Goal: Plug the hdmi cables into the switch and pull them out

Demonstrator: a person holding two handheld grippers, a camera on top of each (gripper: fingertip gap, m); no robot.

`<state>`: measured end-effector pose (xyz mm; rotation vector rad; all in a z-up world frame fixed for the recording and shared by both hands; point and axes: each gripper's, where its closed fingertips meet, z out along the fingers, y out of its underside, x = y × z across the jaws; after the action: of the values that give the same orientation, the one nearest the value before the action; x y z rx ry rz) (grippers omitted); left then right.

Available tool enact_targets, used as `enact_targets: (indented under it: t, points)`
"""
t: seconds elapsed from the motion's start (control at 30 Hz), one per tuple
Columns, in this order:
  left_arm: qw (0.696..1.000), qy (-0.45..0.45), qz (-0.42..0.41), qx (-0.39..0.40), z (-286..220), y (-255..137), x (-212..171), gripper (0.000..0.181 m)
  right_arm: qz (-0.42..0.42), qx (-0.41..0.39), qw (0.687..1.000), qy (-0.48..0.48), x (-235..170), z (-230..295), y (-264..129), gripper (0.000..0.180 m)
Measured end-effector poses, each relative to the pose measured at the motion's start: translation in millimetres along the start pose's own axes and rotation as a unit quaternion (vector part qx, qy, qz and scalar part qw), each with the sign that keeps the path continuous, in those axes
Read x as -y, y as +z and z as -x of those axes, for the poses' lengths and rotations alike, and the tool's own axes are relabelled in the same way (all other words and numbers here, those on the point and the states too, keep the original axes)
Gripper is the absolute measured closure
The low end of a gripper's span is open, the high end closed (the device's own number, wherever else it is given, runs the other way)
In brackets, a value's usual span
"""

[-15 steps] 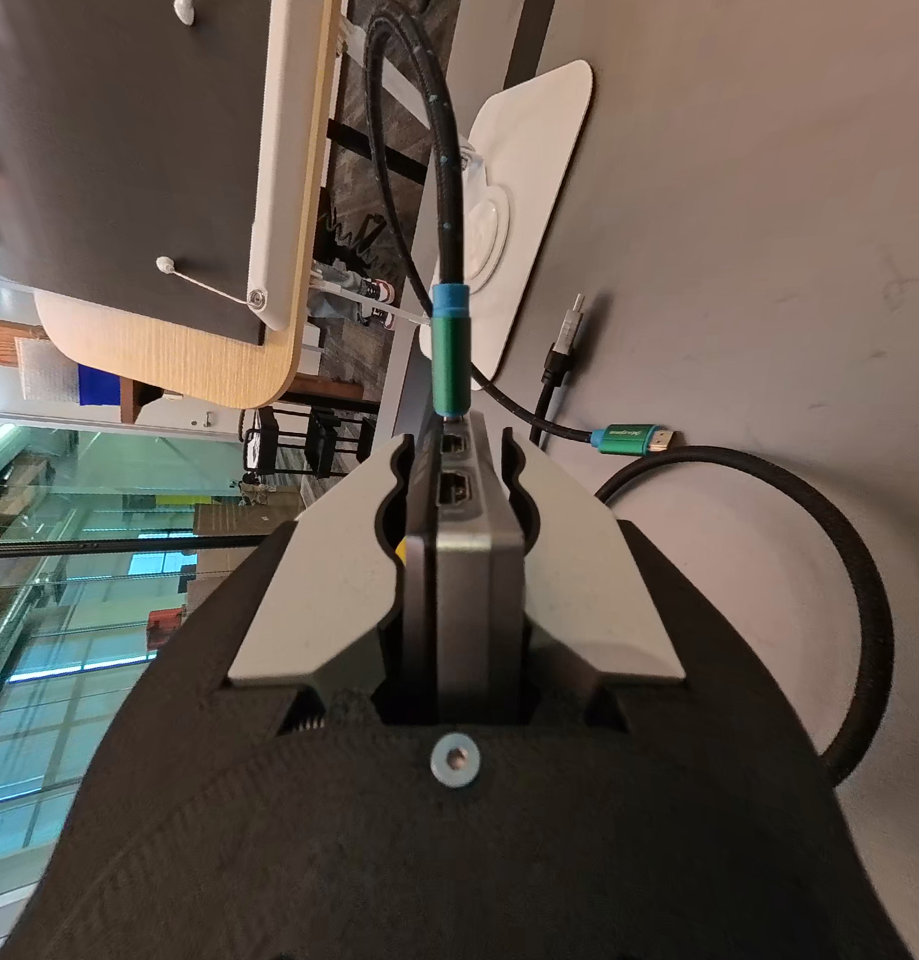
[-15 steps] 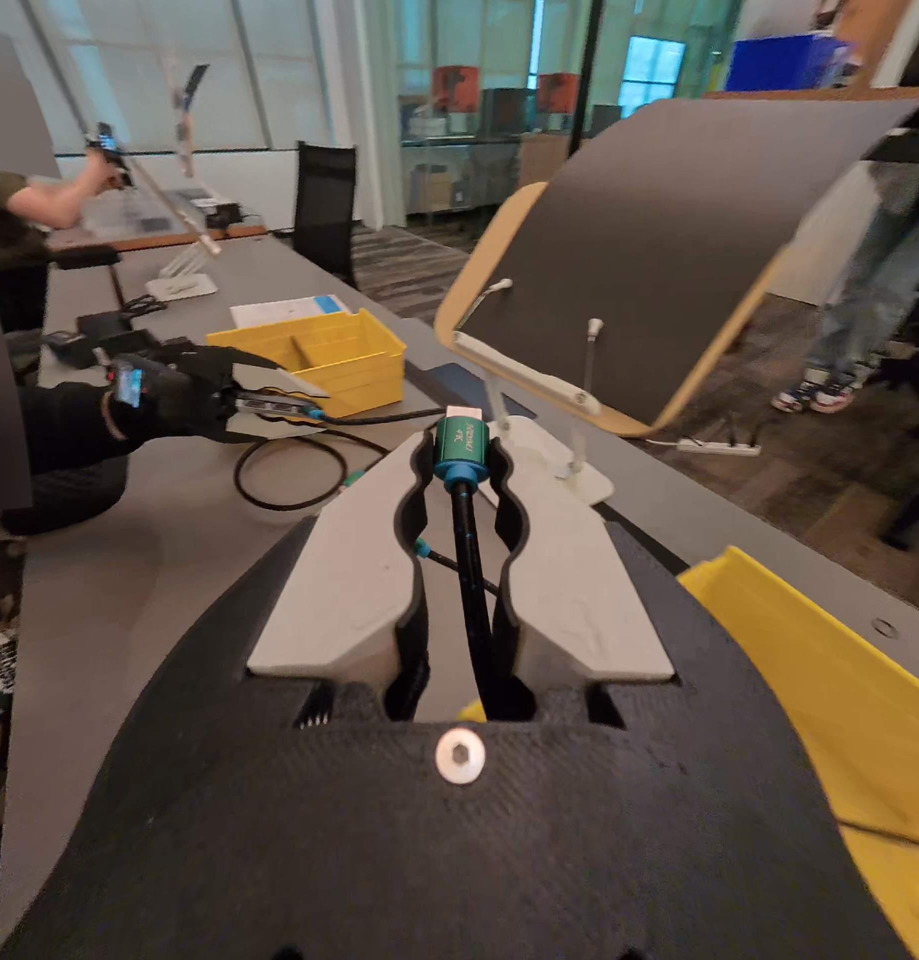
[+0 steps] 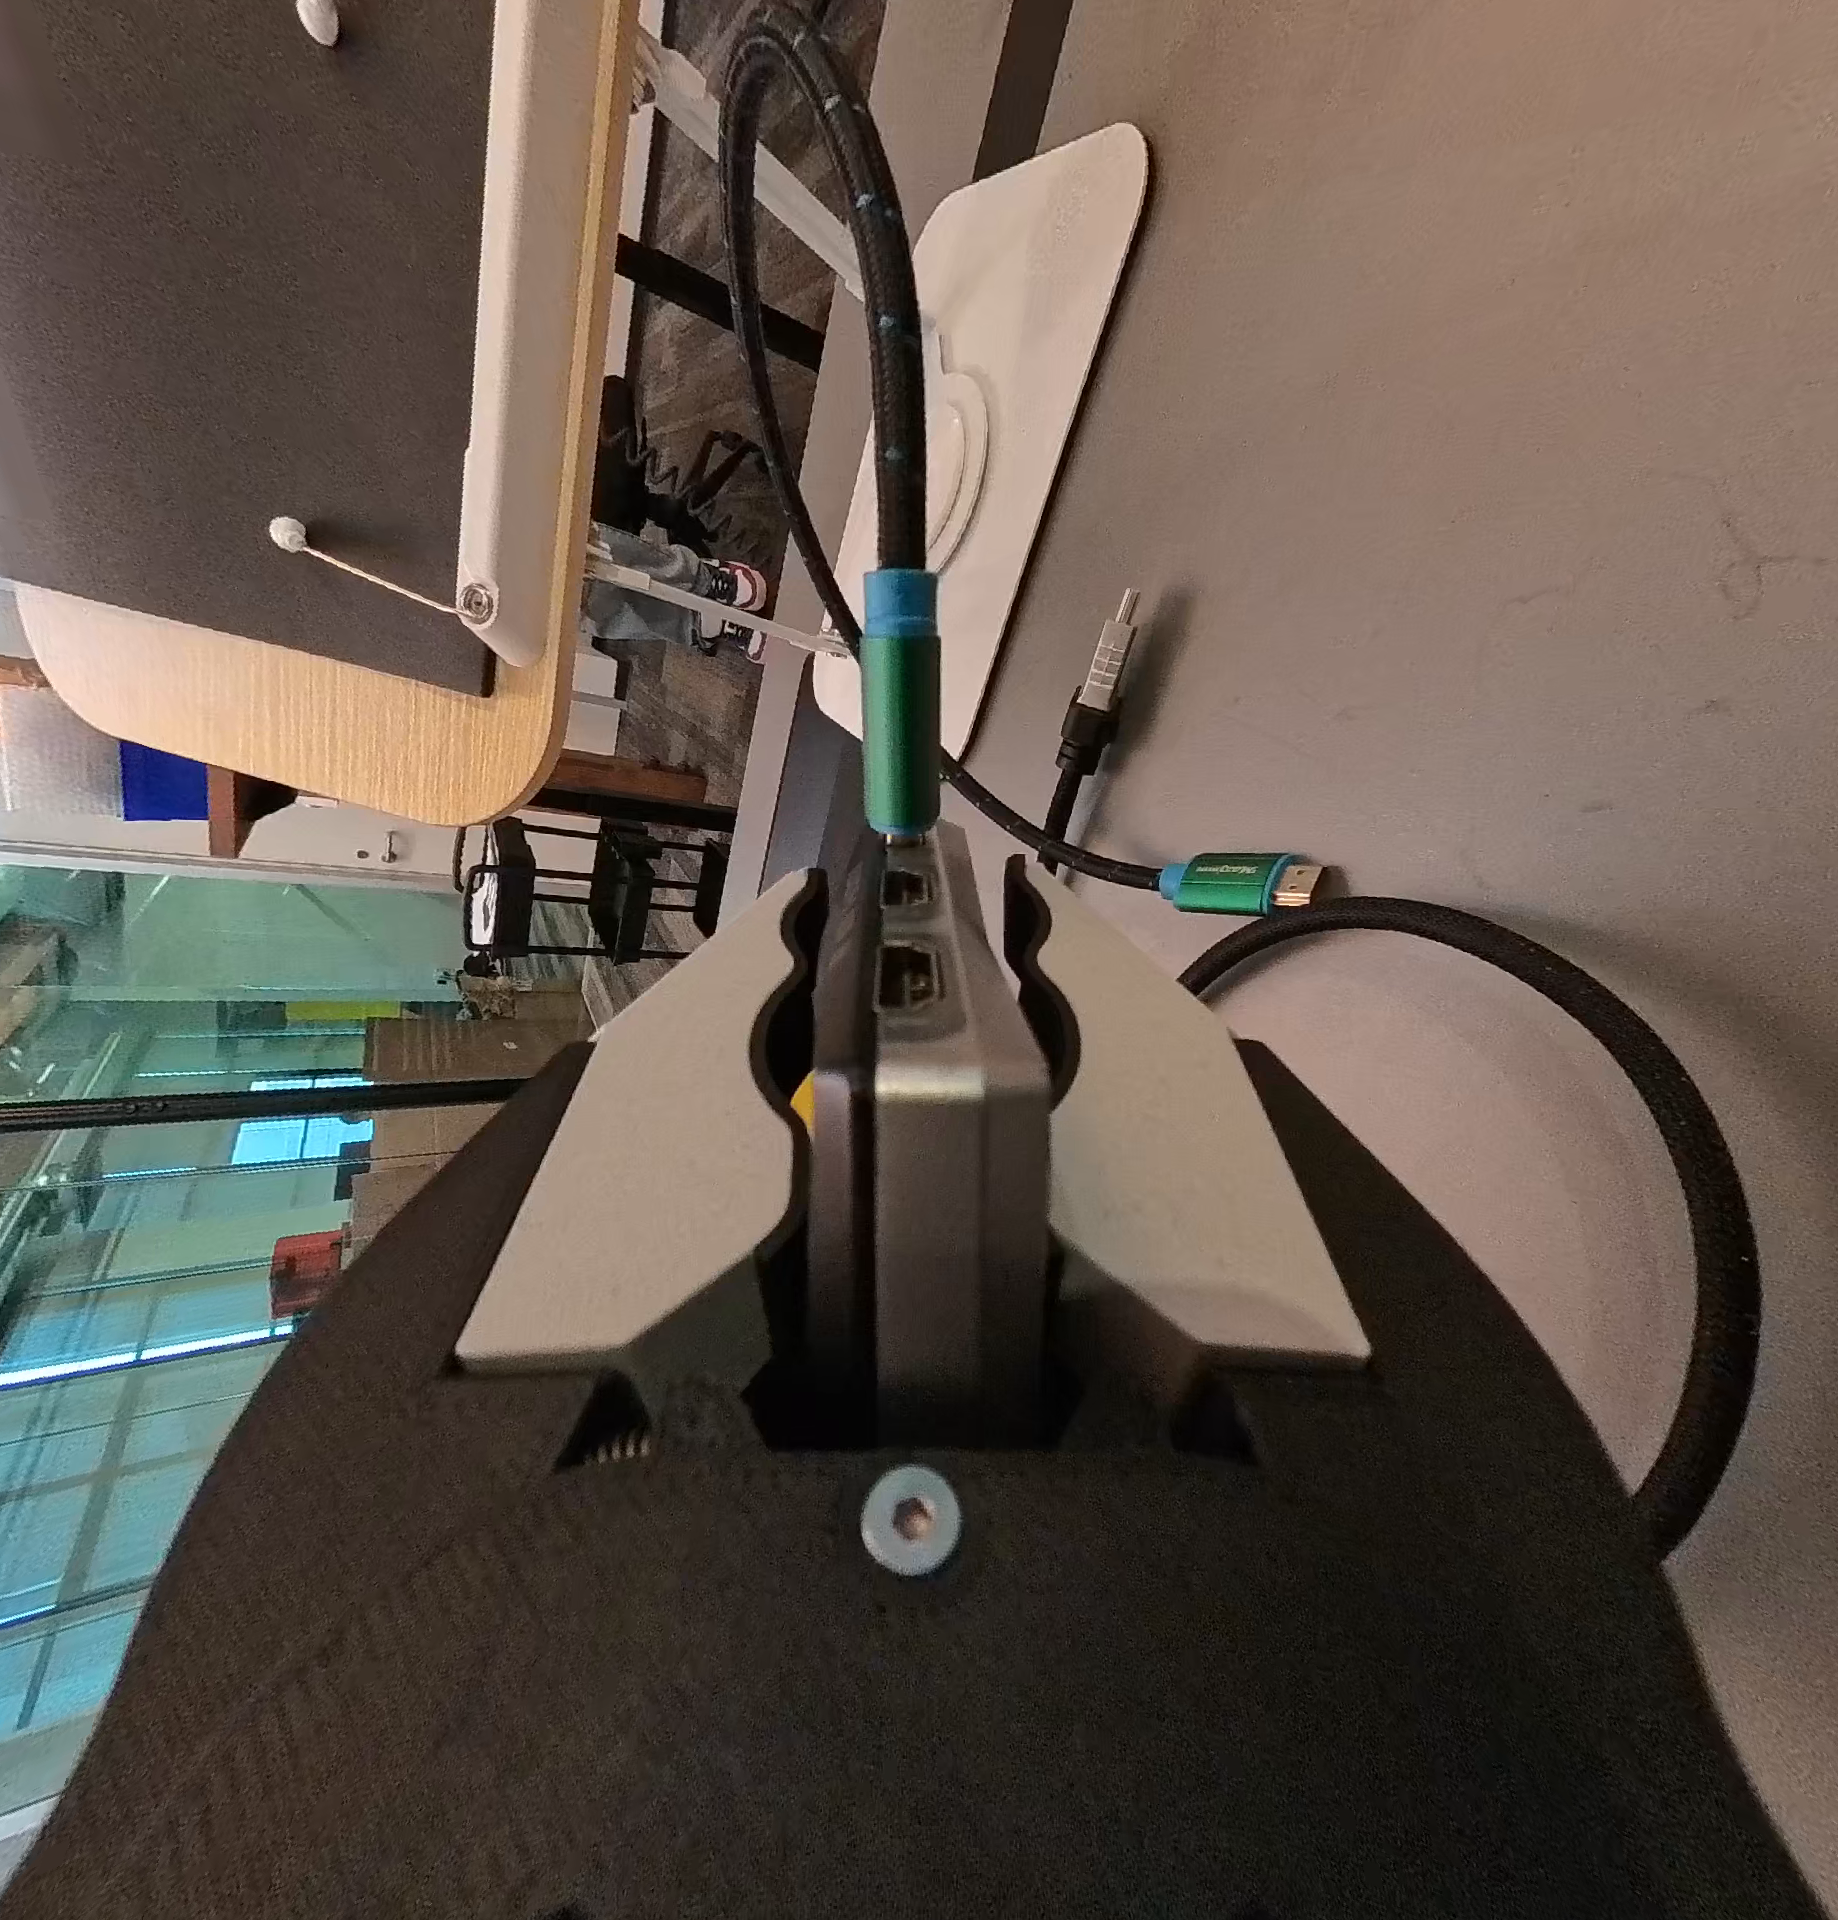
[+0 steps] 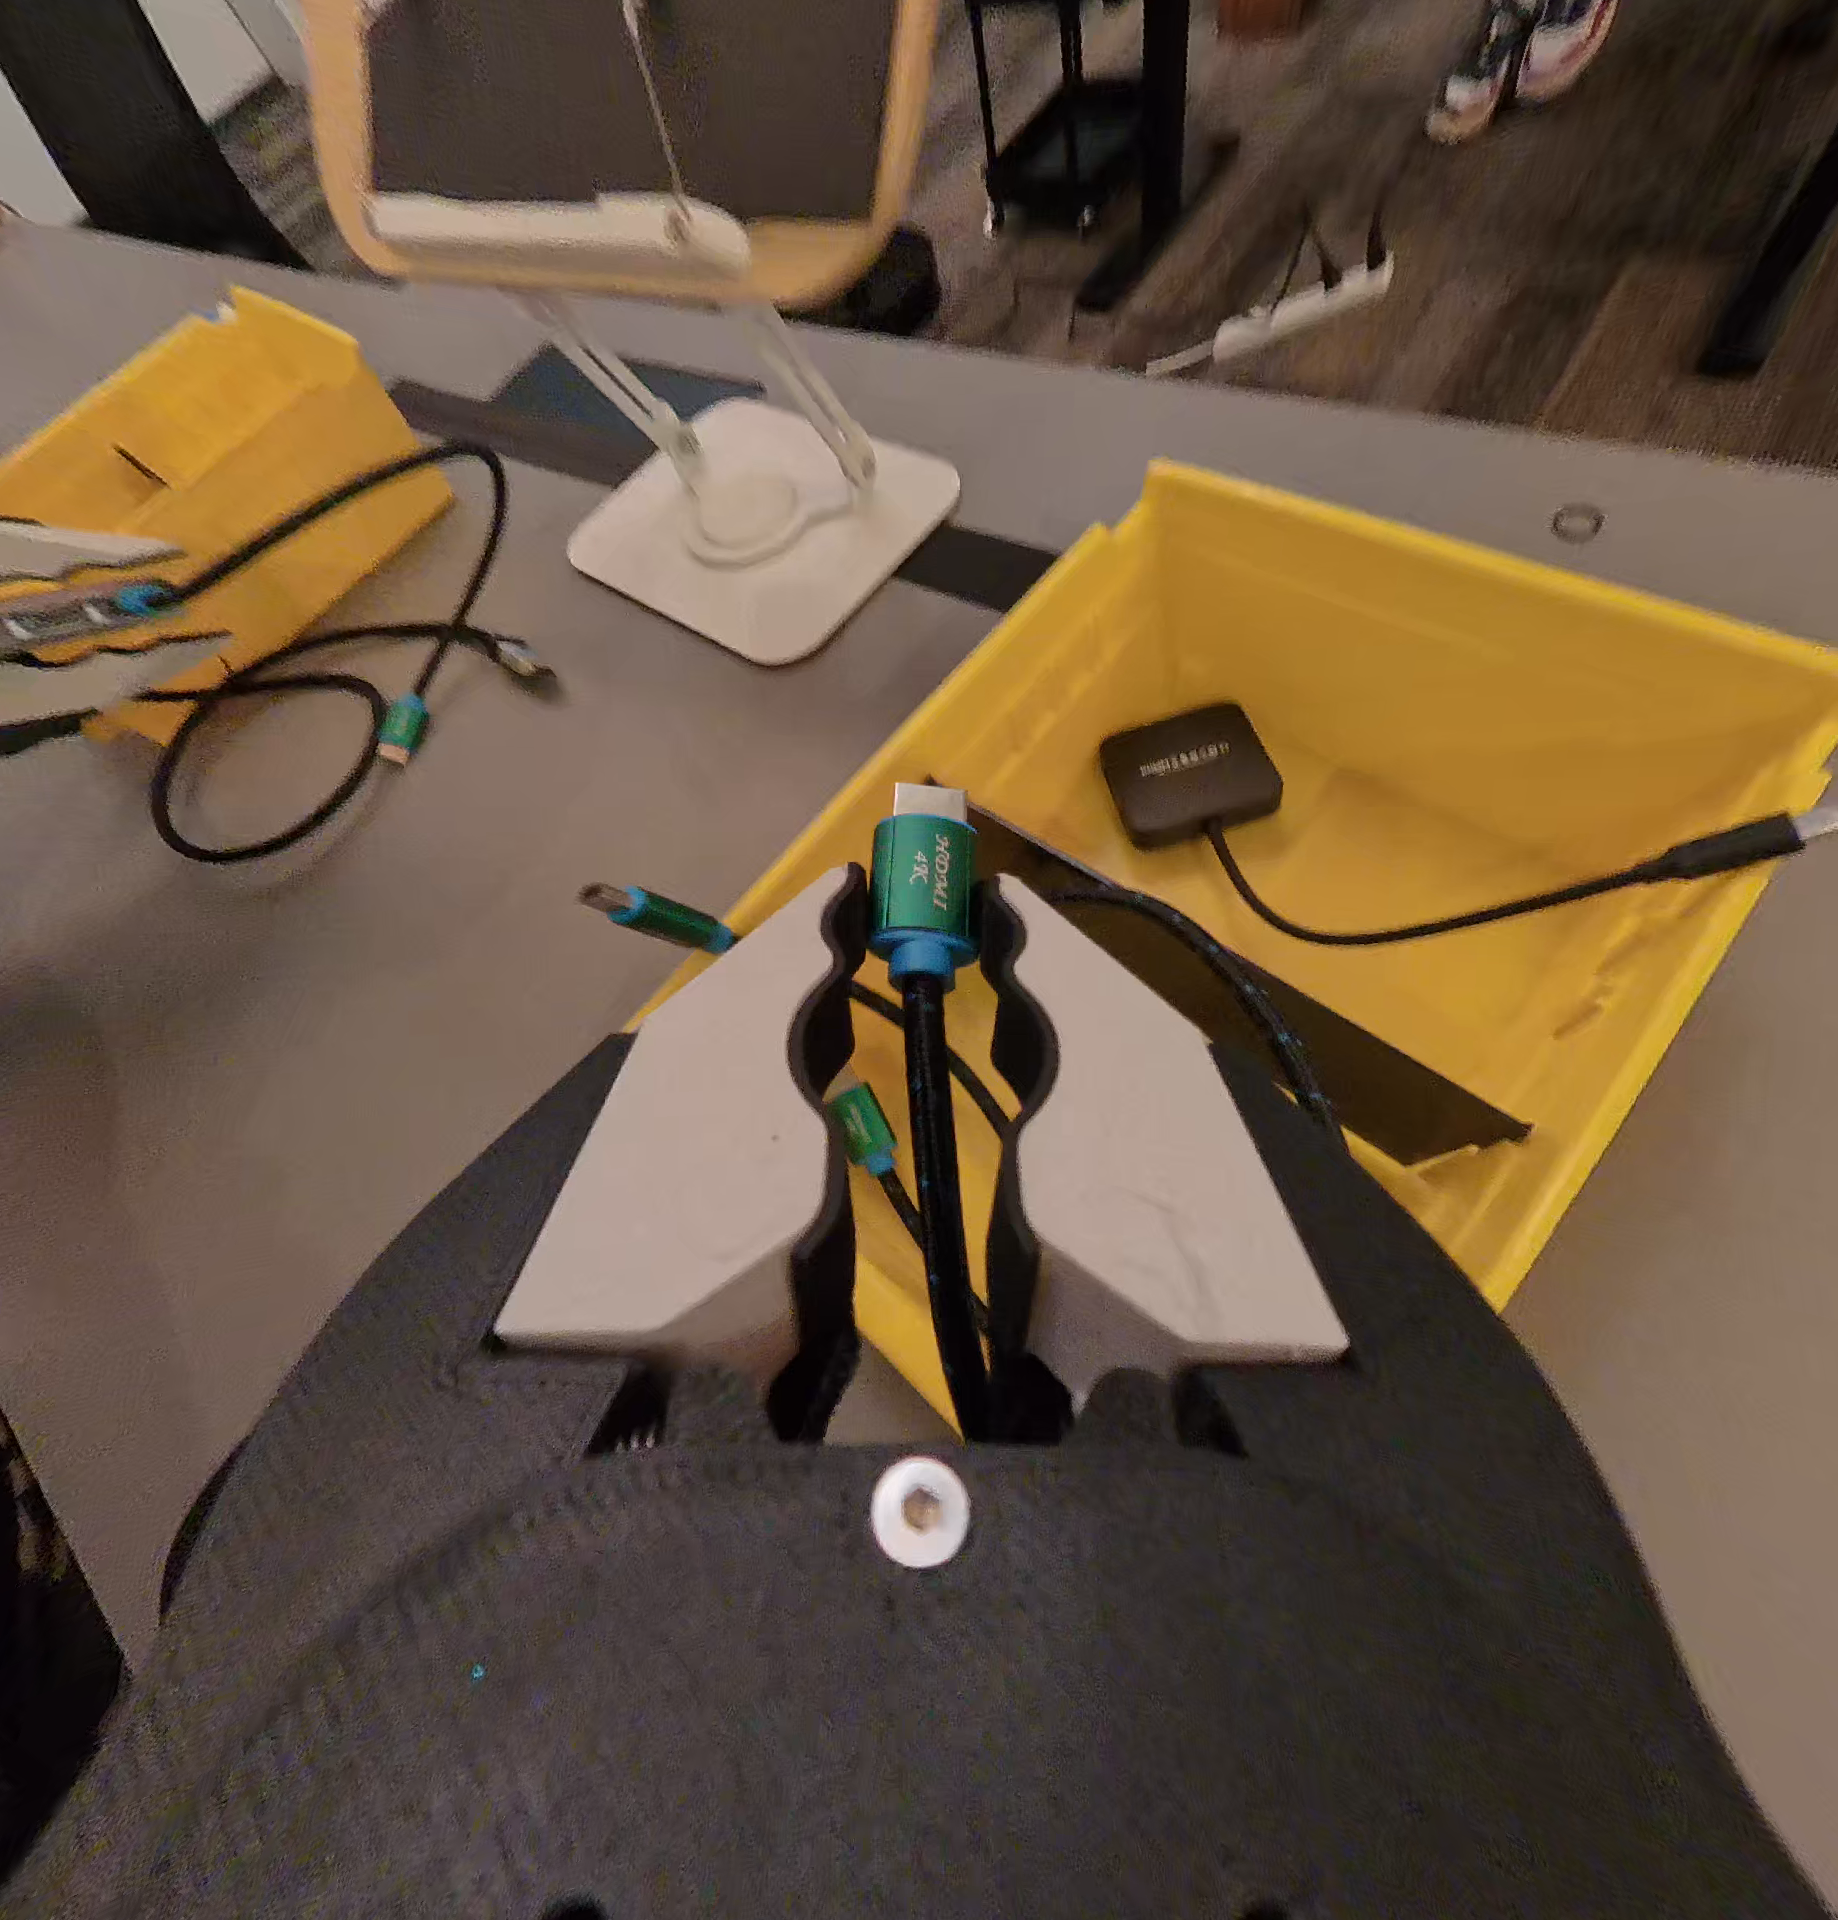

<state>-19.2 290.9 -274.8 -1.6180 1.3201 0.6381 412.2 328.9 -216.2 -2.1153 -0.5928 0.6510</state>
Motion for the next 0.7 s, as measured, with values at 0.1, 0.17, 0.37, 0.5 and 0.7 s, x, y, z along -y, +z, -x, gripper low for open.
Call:
enact_targets:
  t: [0.1, 0.17, 0.37, 0.5, 0.7]
  points:
    - [1.0, 0.002, 0.001, -0.003, -2, 1, 0, 0.147, 0.051, 0.0, 0.999, 0.003, -17, -15, 16, 0.161]
    - [1.0, 0.002, 0.001, -0.005, -3, 2, -1, 0.147, 0.112, -0.002, 0.994, -0.002, -35, -23, 28, 0.159]
    - [1.0, 0.004, 0.002, -0.009, -4, 3, -2, 0.147, 0.158, -0.093, 0.977, -0.107, -24, -48, 38, 0.148]
    - [1.0, 0.003, 0.003, -0.011, -4, 3, -3, 0.147, 0.184, -0.09, 0.971, -0.124, -19, -52, 34, 0.132]
    - [1.0, 0.005, 0.003, -0.013, -5, 3, -4, 0.147, 0.273, -0.123, 0.937, -0.178, -43, -63, 33, 0.135]
